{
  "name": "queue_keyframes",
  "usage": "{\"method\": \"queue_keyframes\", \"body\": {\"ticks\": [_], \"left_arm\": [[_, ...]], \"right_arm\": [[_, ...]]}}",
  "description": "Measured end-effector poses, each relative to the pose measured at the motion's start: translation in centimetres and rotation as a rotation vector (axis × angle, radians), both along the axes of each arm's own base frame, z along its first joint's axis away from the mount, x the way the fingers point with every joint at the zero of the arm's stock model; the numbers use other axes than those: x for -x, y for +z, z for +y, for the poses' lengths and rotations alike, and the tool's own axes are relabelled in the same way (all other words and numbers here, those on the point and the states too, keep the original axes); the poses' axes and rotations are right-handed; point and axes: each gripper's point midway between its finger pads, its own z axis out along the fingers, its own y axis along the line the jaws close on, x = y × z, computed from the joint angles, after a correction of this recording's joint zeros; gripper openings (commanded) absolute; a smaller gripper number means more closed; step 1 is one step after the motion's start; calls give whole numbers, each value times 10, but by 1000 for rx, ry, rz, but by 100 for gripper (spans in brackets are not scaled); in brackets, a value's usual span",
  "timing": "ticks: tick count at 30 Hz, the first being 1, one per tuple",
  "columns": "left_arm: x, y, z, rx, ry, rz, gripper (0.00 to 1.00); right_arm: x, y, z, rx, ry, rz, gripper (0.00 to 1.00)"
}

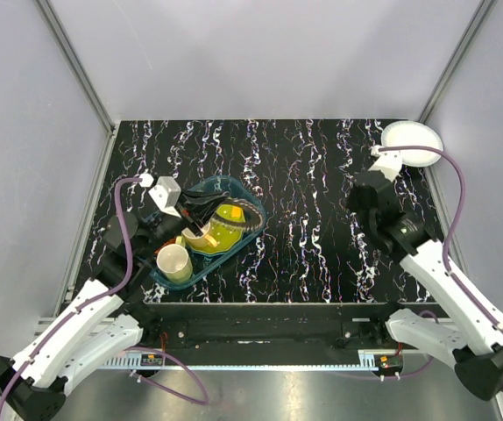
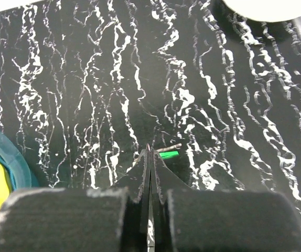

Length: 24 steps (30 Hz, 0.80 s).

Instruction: Remove the keys from the keyring

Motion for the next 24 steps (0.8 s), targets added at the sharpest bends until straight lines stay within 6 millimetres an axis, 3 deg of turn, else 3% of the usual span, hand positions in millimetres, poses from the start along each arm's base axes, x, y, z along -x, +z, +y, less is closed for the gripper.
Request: {"method": "queue_keyframes", "body": {"ticks": [6, 11, 17, 24], "left_arm": [[0, 0, 0, -7, 3, -10, 0], [-2, -1, 1, -24, 26, -27, 0], [-19, -12, -1, -69, 79, 8, 0], [-53, -23, -17, -125, 119, 98, 0]], "right_arm": [[-44, -35, -7, -107, -12, 60, 0], [-69, -95, -12, -220, -25, 171, 0], [-74, -172, 5, -348, 16, 348, 0], [-93, -195, 8, -408, 34, 357, 0]]}}
